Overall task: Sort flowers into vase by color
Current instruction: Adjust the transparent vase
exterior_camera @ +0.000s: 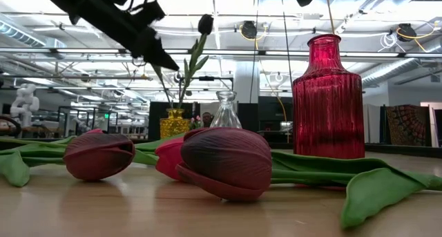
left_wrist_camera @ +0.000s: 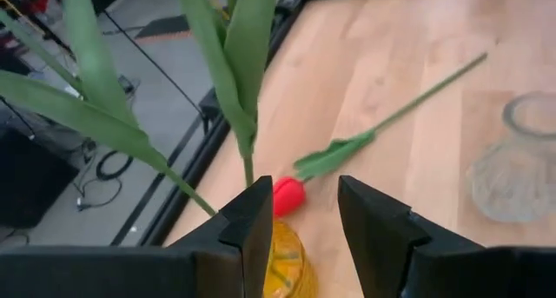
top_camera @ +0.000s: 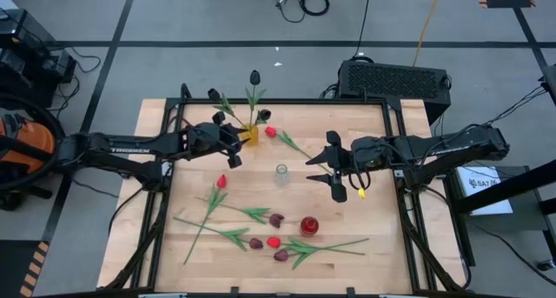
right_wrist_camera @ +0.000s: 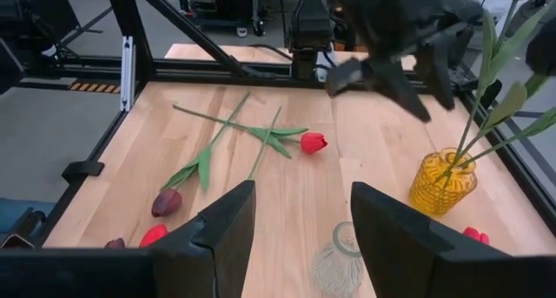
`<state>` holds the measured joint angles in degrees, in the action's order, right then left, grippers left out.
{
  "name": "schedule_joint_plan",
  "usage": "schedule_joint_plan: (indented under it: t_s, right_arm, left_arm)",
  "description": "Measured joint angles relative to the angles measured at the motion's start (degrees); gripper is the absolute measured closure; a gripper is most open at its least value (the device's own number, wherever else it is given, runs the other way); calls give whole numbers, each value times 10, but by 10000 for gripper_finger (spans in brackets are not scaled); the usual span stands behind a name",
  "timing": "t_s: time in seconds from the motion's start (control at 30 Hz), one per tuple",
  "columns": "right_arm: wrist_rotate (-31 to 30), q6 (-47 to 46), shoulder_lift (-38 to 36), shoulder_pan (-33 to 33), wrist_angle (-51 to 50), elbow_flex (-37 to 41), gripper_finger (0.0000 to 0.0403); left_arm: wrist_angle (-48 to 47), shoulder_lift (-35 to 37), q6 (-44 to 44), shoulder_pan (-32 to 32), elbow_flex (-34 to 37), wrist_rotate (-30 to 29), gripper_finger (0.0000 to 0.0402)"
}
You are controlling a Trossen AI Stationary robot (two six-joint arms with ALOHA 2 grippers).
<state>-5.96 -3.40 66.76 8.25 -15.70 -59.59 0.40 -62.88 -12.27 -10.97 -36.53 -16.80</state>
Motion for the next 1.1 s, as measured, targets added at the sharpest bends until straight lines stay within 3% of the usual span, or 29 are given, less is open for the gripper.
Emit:
schedule_joint_plan:
  t_s: [0.5,0.67,0.83,1.1]
  right_arm:
    - [-7,13,0,0,-40,0,220]
    - [-79,22,0,0,-64,4,220]
    - [-132,58,0,-13,-35,48,220]
    - [-135,117,0,-90,66,102,220]
  left_arm:
    - [-53,75,45,85,0,33,262]
    - [-73,75,43,87,0,33,262]
    - [-75,74,40,87,0,33,262]
    - [-110,74,44,87,0,44,262]
